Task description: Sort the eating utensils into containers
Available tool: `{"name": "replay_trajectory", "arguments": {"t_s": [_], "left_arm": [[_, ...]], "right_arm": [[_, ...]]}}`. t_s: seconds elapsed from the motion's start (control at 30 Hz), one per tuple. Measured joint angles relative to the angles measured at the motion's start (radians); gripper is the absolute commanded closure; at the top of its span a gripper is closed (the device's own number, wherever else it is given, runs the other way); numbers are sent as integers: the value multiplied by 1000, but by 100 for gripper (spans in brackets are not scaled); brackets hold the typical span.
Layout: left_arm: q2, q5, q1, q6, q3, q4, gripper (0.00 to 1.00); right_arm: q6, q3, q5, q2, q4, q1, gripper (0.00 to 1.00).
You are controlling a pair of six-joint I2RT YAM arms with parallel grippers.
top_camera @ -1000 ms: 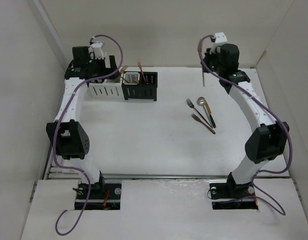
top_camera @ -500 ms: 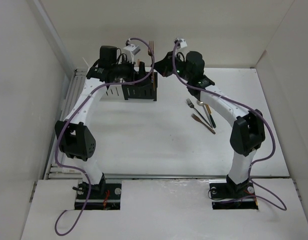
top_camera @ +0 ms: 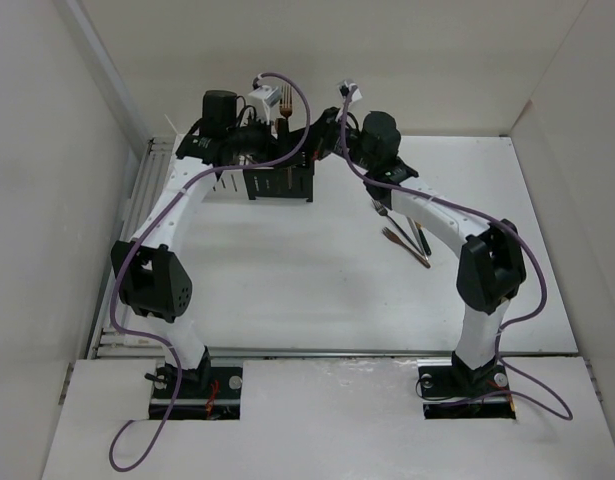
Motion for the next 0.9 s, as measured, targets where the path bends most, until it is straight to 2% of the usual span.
{"name": "replay_trajectory", "arguments": {"t_s": [0.1, 0.2, 0.23, 0.27, 0.43, 0.5, 0.53, 0.6, 0.63, 0.73, 0.77, 0.9], "left_arm": [[0, -3, 0, -8, 0, 11, 52], [0, 5, 0, -22, 0, 14, 73], [0, 11, -2, -22, 0, 14, 83], [0, 14, -8, -24, 0, 15, 99], [-1, -8, -19, -25, 0, 12, 100], [-1, -27, -19, -24, 0, 5, 100], [-1, -40, -20, -24, 0, 2, 100], [-1, -95, -8, -21, -2, -17, 100], [-1, -130, 5, -22, -2, -11, 100], [1, -230, 63, -18, 2, -8, 100], [2, -266, 86, -15, 10, -8, 100], [26, -362, 169, -1, 92, -7, 100]], "right_arm": [[10, -2, -6, 1, 1, 2, 100], [14, -2, -3, 1, 7, 4, 100], [13, -2, -1, 1, 6, 4, 100], [13, -2, 1, 1, 4, 4, 100], [14, -2, 7, 14, 10, 2, 98], [16, -2, 7, 21, 16, 3, 77], [19, 0, 2, 26, 19, 3, 53], [22, 3, -5, 35, 28, -8, 45], [23, 3, -25, 37, 29, -16, 32], [28, 4, -57, 41, 28, -42, 22], [31, 4, -66, 41, 28, -52, 15], [31, 3, -93, 41, 29, -93, 12]]}}
